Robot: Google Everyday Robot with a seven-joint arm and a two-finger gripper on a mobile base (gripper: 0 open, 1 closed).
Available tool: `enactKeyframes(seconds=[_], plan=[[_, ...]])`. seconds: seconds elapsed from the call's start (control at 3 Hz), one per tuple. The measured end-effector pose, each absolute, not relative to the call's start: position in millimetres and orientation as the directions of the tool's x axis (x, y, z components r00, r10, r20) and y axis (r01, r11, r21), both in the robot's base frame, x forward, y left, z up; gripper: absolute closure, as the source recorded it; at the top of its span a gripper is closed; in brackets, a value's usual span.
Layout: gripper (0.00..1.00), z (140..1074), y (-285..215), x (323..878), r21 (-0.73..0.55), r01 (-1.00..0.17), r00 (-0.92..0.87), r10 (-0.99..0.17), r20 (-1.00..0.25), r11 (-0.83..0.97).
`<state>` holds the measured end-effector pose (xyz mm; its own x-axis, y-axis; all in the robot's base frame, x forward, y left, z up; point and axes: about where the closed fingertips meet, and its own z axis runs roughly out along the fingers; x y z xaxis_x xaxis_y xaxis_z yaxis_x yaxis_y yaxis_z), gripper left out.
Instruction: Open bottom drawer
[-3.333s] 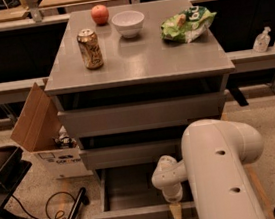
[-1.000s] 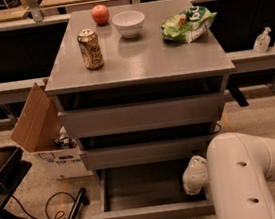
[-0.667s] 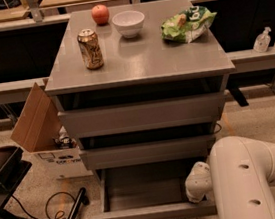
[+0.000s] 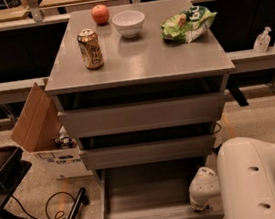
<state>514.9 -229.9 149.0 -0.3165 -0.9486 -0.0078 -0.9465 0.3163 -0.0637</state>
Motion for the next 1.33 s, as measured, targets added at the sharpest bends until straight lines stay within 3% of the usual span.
enactKeyframes(seconds=[0.33,0.67,1.33], plan=[[1.00,182,-228,470,-0.009,-0.950,-0.314,-0.949,0.012,0.314],[1.00,192,-228,460,0.004,-0.946,-0.325,-0.946,0.010,0.325],[0.51,190,-228,457,0.009,-0.946,-0.325,-0.946,0.011,0.325]])
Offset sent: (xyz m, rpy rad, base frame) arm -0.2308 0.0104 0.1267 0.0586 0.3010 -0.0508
